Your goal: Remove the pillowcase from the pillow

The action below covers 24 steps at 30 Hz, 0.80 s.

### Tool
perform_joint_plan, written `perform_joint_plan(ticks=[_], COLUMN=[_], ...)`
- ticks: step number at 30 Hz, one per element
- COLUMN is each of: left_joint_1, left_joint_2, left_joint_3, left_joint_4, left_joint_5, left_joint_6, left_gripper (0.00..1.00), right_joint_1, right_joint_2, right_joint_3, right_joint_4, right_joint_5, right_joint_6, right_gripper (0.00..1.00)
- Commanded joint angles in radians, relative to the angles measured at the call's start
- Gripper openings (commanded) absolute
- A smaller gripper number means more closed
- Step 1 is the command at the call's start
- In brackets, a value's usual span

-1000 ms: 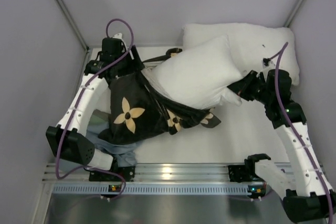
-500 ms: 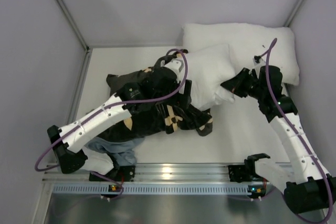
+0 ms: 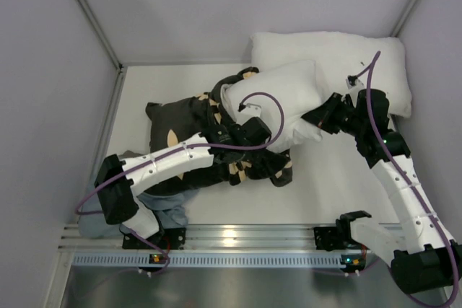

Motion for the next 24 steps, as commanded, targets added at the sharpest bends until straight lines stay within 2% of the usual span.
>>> perform_joint_plan(ticks=[1, 2, 3, 4, 5, 6, 9, 14, 18, 21, 24], left_joint_1=[-0.002, -0.005, -0.006, -0.009, -0.009, -0.009, -0.005, 0.017, 0.044, 0.063, 0.071], left_joint_2=[0.04, 0.045, 0.045, 0.034, 0.025, -0.007, -0.097, -0.228, -0.303, -0.329, -0.342], left_joint_3=[-0.024, -0.05, -0.07, -0.095, -0.16, -0.196, -0.357, -0.503, -0.535, -0.543, -0.544], left_joint_4=[-0.008, -0.006, -0.006, -0.005, -0.002, -0.002, 0.03, 0.064, 0.061, 0.061, 0.061], left_joint_5=[-0.064, -0.066, -0.071, -0.074, -0.078, -0.086, -0.101, -0.089, -0.094, -0.091, -0.078], left_joint_6=[-0.036, -0.042, -0.05, -0.057, -0.079, -0.096, -0.157, -0.24, -0.232, -0.215, -0.209], left_gripper=[0.74, 0.63, 0.35, 0.2, 0.07, 0.0, 0.0, 0.0, 0.0, 0.0, 0.0], right_joint_1=[0.009, 0.009, 0.008, 0.009, 0.008, 0.005, -0.032, -0.178, -0.391, -0.648, -0.821], right_joint_2=[-0.05, -0.047, -0.043, -0.037, -0.017, -0.006, 0.028, 0.045, 0.074, 0.117, 0.158], right_joint_3=[0.124, 0.144, 0.159, 0.174, 0.216, 0.239, 0.317, 0.437, 0.53, 0.589, 0.621], right_joint_4=[0.143, 0.143, 0.144, 0.146, 0.144, 0.143, 0.143, 0.14, 0.138, 0.14, 0.158], right_joint_5=[0.008, 0.02, 0.043, 0.054, 0.063, 0.072, 0.105, 0.103, -0.002, -0.105, -0.219], right_joint_6=[0.008, 0.01, 0.011, 0.01, 0.007, 0.002, 0.017, 0.063, 0.115, 0.163, 0.227], right_gripper=[0.0, 0.0, 0.0, 0.0, 0.0, 0.0, 0.0, 0.0, 0.0, 0.0, 0.0])
